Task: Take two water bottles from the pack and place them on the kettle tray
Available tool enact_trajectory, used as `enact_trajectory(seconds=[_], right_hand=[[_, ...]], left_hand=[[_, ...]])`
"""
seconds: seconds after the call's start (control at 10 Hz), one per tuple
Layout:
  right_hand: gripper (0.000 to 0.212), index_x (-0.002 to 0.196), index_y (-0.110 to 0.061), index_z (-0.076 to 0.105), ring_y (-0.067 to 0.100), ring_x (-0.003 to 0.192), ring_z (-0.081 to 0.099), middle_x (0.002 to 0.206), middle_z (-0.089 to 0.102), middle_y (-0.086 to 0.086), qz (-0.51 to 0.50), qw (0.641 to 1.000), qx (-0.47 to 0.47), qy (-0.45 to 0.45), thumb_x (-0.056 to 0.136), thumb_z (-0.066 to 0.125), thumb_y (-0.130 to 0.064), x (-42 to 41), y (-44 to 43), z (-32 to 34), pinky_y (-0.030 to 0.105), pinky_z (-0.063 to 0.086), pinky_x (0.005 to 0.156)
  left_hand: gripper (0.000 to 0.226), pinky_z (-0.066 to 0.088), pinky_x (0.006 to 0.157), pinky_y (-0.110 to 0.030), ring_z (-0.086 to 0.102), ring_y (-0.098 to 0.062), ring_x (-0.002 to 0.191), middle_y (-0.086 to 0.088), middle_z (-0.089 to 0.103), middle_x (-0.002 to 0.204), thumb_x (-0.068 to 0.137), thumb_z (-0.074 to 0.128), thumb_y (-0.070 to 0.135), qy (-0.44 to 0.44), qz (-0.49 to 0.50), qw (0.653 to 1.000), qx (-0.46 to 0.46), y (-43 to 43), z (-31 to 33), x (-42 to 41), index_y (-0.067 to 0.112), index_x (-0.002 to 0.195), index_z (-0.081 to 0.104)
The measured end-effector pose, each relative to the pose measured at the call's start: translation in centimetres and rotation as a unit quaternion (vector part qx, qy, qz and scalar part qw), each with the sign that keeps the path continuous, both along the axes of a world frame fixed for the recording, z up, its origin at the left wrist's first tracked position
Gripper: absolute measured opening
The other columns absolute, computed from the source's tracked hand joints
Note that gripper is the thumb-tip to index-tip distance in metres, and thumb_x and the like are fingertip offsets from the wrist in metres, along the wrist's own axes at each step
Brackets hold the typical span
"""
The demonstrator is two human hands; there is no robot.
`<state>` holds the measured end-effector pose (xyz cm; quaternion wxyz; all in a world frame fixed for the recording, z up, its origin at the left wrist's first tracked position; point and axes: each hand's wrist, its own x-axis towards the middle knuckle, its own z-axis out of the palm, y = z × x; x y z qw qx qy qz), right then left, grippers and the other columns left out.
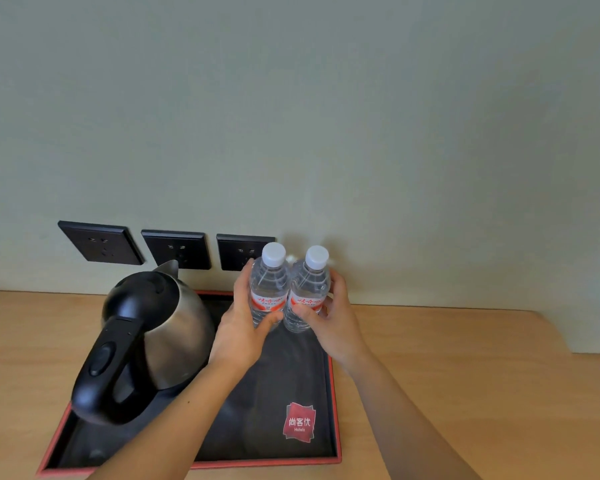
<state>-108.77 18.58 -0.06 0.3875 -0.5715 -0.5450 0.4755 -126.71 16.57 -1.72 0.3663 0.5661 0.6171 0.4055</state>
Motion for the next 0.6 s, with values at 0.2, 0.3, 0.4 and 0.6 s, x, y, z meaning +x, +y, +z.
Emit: enact_trajectory(seconds=[0.2,0.3,0.4,0.6], right_hand=[[0.079,0.135,-0.037,0.036,0.015,0.121,0.063,0.126,0.060,-0.012,-0.033,0.999,0.021,-0.037,0.078,0.088,-0.019,-0.3,-1.0,5.0,0.038,0.054,0.103],[0.075,0.137,-0.035,0.039,0.019,0.122,0.059,0.125,0.057,-0.005,-0.060,0.997,0.033,-0.043,0.080,0.086,-0.024,-0.4,-1.4,9.8,0.039,0.051,0.103],[0.066,0.133,-0.041,0.040,0.019,0.122,0.057,0.119,0.054,-0.010,-0.072,0.996,0.056,-0.016,0.085,0.083,-0.029,-0.7,-2.0,15.0,0.029,0.048,0.092],[0.054,0.130,-0.041,0.045,0.020,0.129,0.051,0.124,0.055,-0.006,-0.102,0.986,0.125,0.031,0.088,0.078,-0.033,-0.9,-3.9,25.5,0.033,0.041,0.094]], left_hand=[[0.113,0.042,0.107,-0.039,0.050,-0.022,0.137,0.004,0.048,0.150,0.075,0.088,0.038,0.000,-0.037,0.999,-0.019,-0.4,4.5,-2.5,0.043,0.156,0.009],[0.109,0.043,0.105,-0.035,0.048,-0.024,0.139,-0.009,0.038,0.161,0.074,0.085,0.044,-0.018,-0.049,0.999,-0.004,-0.3,8.8,-3.9,0.041,0.157,0.014],[0.102,0.045,0.090,-0.025,0.053,-0.025,0.133,-0.009,0.039,0.160,0.079,0.081,0.047,-0.041,-0.064,0.997,0.020,0.0,13.9,-4.4,0.042,0.158,0.016],[0.081,0.044,0.097,-0.030,0.057,-0.021,0.130,0.000,0.043,0.159,0.088,0.071,0.051,-0.016,-0.086,0.992,0.088,-1.1,25.4,-4.3,0.033,0.157,0.032]])
